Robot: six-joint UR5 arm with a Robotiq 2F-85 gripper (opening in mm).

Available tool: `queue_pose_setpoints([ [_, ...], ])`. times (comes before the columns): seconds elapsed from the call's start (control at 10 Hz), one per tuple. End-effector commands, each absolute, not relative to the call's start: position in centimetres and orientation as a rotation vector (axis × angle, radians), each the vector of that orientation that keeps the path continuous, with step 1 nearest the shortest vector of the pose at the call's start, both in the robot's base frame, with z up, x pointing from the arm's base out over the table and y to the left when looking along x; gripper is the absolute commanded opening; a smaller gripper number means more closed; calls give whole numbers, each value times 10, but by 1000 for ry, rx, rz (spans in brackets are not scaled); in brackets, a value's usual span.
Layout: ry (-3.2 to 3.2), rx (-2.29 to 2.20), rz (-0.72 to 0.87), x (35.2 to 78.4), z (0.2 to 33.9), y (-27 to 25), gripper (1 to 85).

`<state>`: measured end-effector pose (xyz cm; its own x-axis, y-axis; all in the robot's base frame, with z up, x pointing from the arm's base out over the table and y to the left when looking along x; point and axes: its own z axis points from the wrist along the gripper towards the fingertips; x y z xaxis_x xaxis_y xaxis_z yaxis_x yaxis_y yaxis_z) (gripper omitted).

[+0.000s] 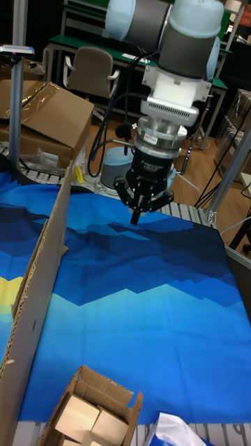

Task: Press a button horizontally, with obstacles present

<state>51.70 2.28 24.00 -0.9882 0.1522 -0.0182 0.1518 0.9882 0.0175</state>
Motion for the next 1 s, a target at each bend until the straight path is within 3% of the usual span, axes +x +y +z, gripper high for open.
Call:
queue_pose_setpoints([
  [0.0, 3116, 231, 59, 503, 254, 30, 10],
  [0.9, 3098, 226, 82, 504, 271, 47, 10],
])
